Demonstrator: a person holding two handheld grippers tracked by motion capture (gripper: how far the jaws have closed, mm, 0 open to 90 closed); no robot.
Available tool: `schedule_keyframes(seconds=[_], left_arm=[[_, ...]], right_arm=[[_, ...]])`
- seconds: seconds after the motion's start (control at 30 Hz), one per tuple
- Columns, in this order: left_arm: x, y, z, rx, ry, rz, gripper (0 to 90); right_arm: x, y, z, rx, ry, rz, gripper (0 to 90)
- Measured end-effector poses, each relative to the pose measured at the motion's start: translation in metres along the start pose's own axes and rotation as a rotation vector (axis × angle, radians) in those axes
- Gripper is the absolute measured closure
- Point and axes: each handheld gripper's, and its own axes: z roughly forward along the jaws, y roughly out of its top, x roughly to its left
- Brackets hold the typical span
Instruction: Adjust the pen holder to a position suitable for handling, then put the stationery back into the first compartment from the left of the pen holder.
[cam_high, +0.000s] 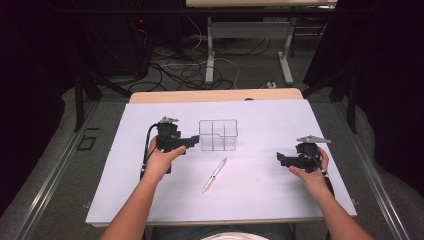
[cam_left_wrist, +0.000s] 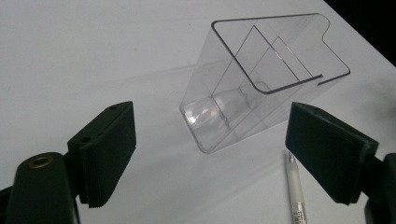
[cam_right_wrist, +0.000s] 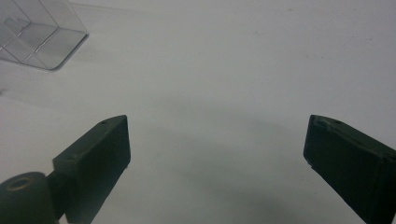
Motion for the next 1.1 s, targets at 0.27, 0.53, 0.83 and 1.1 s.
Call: schedule_keyframes(seconds=[0.27,0.53,0.83,1.1], left_arm=[[-0.012,-0.002,0.005,0.046,-0.012,0.038,7.5],[-0.023,-0.004,0.008,0.037,-0.03,0.075,2.0],[-0.034,-0.007,0.014,0.059,-0.019,0.134,0.5],[-0.045,-0.01,0.019,0.101,-0.029,0.16,1.7]], right_arm=[[0.002,0.001,0.002,0.002,0.004,-0.004,6.9],[0.001,0.002,0.001,0.0,0.009,-0.001,6.9],[0.001,0.003,0.001,-0.002,0.013,-0.007,6.9],[0.004,0.004,0.001,-0.013,0.03,-0.017,6.8]])
